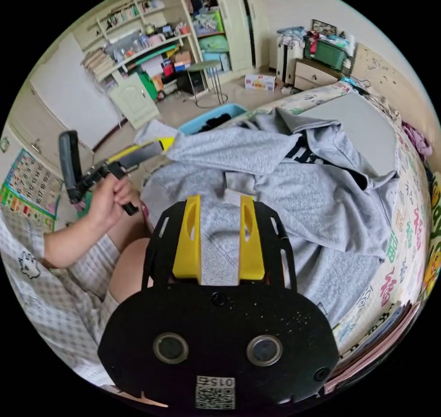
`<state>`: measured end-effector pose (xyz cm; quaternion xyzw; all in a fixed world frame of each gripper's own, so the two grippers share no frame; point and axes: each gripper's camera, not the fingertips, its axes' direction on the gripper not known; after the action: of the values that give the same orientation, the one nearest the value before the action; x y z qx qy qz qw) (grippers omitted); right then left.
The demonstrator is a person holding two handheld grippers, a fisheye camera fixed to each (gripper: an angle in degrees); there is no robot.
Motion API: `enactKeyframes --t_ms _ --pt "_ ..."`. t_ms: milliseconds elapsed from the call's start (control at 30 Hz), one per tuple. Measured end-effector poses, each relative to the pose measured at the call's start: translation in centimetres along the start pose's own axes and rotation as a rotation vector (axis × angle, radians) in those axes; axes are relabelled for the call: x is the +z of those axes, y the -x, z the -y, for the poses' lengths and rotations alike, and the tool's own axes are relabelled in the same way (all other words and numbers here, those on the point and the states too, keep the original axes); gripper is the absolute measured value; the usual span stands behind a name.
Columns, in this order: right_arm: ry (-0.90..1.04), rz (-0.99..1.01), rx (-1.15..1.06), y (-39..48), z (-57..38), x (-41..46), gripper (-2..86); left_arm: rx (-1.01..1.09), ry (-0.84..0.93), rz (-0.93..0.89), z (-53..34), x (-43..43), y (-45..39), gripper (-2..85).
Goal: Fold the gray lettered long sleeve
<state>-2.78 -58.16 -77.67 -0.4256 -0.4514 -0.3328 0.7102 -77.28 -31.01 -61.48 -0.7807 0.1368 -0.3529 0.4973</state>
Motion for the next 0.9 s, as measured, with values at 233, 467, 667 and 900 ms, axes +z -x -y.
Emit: enactKeyframes --t_ms 233,467,667,900 --pt "0.199 -0.199 -0.062 2.5 4.4 10.2 9.1 0.052 0.034 -0.018 1.9 0.8 0.4 4.7" --pt "0.200 -0.118 -0.005 -0.2 2.3 11.3 5.1 0.059 0.051 -0.023 4.5 2.1 -0.2 4.9" --pt "0.027 -0.017 0.195 -6.3 -5.0 5.7 4.5 0.110 0.053 0.006 8.9 2.3 -1.0 5.2" --pt "-0.153 -0.144 0.468 -19.5 -18.7 -4.8 4.2 0.187 0.062 0.104 18.8 3.1 -0.3 5.2"
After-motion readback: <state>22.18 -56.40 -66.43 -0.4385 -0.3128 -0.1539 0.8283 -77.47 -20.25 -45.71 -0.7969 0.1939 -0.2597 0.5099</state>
